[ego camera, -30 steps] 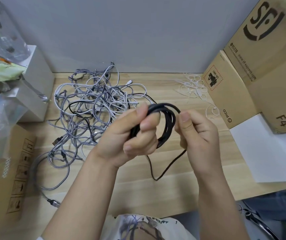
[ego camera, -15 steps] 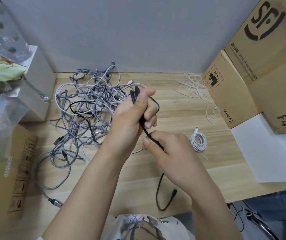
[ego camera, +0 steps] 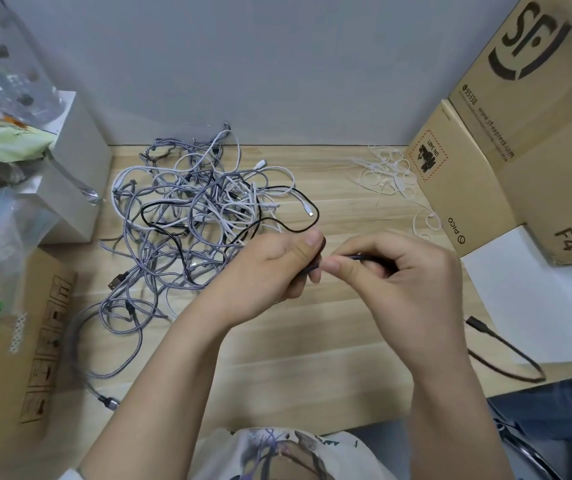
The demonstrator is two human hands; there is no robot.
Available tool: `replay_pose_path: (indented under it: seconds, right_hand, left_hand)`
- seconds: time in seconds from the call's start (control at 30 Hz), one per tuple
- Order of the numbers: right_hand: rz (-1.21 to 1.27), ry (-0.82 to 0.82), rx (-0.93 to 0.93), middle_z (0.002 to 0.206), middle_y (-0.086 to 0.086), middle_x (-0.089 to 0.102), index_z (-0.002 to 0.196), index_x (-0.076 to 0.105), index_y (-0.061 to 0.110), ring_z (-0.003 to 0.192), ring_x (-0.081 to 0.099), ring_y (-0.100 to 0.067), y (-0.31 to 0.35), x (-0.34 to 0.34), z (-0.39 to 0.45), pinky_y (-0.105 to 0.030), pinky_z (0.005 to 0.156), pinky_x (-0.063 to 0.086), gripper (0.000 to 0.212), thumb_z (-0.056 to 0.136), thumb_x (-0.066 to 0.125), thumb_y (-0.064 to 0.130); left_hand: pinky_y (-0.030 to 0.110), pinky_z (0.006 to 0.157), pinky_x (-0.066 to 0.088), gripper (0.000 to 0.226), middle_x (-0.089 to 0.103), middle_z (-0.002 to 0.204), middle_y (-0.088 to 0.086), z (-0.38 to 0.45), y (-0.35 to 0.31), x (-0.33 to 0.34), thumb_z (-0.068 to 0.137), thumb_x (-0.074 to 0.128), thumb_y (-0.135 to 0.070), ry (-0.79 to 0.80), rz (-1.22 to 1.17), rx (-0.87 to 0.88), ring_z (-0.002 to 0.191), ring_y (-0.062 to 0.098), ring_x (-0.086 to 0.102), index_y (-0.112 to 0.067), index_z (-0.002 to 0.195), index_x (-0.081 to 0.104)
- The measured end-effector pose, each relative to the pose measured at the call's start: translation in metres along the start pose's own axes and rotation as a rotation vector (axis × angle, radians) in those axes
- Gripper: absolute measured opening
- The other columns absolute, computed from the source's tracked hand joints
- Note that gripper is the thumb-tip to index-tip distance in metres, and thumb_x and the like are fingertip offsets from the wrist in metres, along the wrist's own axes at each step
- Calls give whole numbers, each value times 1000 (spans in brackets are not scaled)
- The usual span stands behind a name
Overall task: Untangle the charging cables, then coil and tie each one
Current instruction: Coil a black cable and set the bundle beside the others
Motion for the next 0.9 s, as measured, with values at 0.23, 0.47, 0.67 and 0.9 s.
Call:
replay_pose_path:
  seconds: [0.23, 0.47, 0.67, 0.9]
  right_hand:
    - [198, -73, 33, 69, 17, 67, 66, 68, 36, 62, 57, -3, -11, -16, 5, -14, 58, 40, 11, 68, 75, 27]
    - [181, 54, 156, 46, 17, 44, 77, 70, 33, 48, 41, -5, -29, 4, 7, -14, 52, 29, 16, 84, 56, 37]
    - [72, 283, 242, 43, 13, 37, 82, 71, 31, 47, 40, -4, -38, 32, -3, -13, 51, 27, 22, 92, 54, 39]
    - [-185, 428, 207, 47, 15, 48, 73, 66, 20, 54, 46, -5, -38, 38, -9, -24, 54, 31, 28, 93, 54, 35]
  left_hand:
    - [14, 40, 24, 44, 27, 38, -11, -10, -9, 10, 90, 45, -56, 293, -350, 0, 35, 4, 20, -22, 64, 54]
    - [20, 50, 34, 29, 32, 53, -7, -12, -33, 12, 97, 44, -36, 562, -992, 160, 42, 9, 28, -11, 89, 57]
    - [29, 62, 43, 23, 45, 62, 6, 0, -38, 0, 97, 47, -20, 387, -1316, 230, 50, 16, 39, 2, 100, 50]
    - [17, 52, 41, 31, 40, 55, -9, 11, -12, -31, 100, 26, -34, -301, -1175, 271, 44, 4, 38, -14, 86, 46]
Point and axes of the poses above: each hand's wrist, its own z-axis towards the middle knuckle, its own x-axis out of the palm, y = z × x, the point moved 7 cm from there along z, towards the middle knuckle
